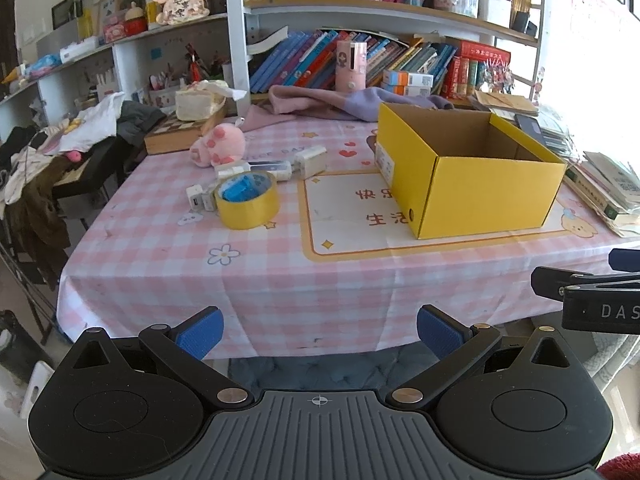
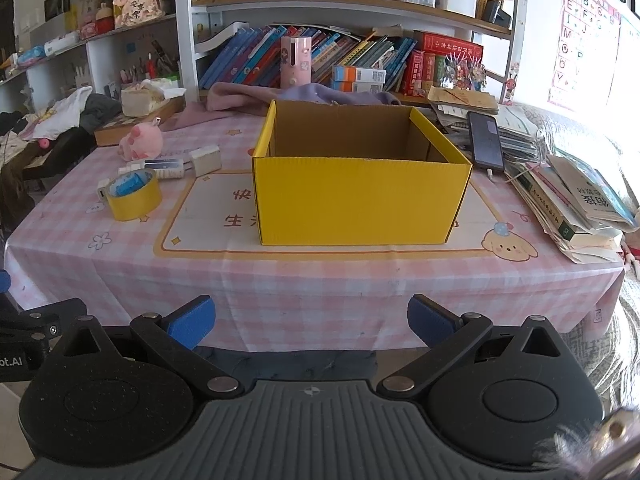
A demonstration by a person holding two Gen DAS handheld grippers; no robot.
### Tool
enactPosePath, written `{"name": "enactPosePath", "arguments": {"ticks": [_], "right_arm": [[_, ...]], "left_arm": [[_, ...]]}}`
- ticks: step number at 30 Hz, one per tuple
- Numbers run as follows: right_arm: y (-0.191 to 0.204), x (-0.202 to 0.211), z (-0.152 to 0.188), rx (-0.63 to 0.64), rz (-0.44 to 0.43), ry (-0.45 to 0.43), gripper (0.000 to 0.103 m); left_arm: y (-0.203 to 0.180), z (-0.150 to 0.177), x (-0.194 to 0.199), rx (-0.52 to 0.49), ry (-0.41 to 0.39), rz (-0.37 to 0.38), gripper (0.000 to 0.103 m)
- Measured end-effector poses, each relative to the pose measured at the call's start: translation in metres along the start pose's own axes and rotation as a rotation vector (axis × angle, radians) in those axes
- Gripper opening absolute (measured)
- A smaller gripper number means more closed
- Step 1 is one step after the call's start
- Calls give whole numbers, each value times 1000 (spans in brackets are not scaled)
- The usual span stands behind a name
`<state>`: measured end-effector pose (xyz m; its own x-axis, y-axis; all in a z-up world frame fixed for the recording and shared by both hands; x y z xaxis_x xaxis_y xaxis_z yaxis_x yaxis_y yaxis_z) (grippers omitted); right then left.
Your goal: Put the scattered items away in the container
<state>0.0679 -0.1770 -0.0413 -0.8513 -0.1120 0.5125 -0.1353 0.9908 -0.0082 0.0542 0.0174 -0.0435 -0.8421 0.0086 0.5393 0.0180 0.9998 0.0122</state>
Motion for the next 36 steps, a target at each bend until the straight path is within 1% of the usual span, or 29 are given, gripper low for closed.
{"name": "enactPosePath", "arguments": {"ticks": [24,36], "right_arm": [[7,-6,-1,25,3,24,103],[27,-5,-3,54,-43,27,103]], "left_arm": [[6,2,-5,5,22,4,103],[20,6,-2,23,26,8,103]]}}
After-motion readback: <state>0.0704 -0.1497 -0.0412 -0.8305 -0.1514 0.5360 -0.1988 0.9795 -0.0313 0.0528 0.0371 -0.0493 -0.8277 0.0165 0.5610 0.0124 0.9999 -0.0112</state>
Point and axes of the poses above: each gripper's, at about its wrist camera, not at the fingertips, and x roughly against the way its jaws point, y to its left, z to its underside, the point moved 5 cm from there along -x, roughly the way its jaws point, and after that the axes turned 9 degrees about -y, right-handed, at the moved point
